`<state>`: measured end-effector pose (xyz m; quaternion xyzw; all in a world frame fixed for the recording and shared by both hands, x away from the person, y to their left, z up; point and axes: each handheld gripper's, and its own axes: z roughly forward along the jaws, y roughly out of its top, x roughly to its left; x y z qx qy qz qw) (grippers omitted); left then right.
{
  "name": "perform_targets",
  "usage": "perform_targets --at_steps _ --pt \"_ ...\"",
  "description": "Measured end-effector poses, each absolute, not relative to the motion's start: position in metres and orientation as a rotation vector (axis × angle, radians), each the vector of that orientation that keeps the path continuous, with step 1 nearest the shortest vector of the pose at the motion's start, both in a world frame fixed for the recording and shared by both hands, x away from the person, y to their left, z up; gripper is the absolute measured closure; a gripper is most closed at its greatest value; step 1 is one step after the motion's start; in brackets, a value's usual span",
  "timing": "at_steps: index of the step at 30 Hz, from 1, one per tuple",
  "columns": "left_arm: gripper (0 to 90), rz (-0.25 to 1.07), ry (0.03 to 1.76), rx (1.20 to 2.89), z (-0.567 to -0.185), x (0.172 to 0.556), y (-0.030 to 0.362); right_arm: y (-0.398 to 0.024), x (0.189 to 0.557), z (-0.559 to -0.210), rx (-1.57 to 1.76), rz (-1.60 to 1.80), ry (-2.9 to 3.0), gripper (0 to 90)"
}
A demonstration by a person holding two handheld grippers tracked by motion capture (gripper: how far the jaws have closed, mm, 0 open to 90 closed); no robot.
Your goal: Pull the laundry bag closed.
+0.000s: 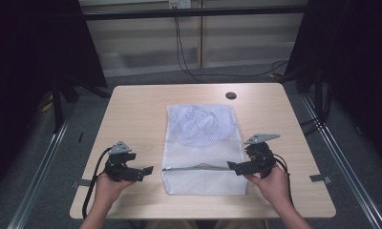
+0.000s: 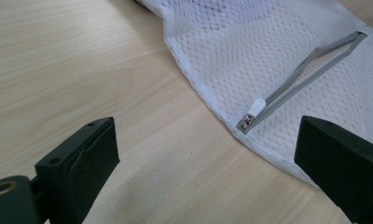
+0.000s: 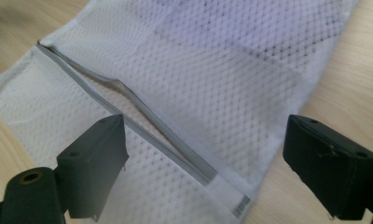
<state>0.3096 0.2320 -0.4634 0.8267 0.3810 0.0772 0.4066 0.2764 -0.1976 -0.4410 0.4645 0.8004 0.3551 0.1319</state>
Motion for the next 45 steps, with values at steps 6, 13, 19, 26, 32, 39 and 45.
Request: perform_targets --at_steps 6,13,19,26,32,39,45 --pt "5.9 0.196 0.969 2.074 -0.462 0.309 0.234 -0.176 0.283 -0.439 1.326 1.022 2.351 13.1" --pt "6.0 0.193 0.97 2.069 -0.461 0.309 0.236 -0.155 0.289 -0.438 1.316 1.014 2.387 14.3" --pt "6.3 0.184 0.963 2.069 -0.461 0.309 0.237 -0.143 0.289 -0.44 1.305 1.002 2.402 14.5" --pt "6.4 0.176 0.95 2.076 -0.46 0.309 0.237 -0.13 0.292 -0.439 1.294 0.995 2.419 15.0" --pt "6.5 0.169 0.946 2.074 -0.459 0.309 0.237 -0.117 0.295 -0.439 1.299 1.007 2.431 15.4" --pt "6.5 0.158 0.939 2.056 -0.458 0.309 0.238 -0.105 0.297 -0.439 1.306 1.009 2.447 15.7" --pt "6.7 0.157 0.939 2.061 -0.458 0.309 0.239 -0.096 0.299 -0.44 1.285 1.008 2.473 17.3"
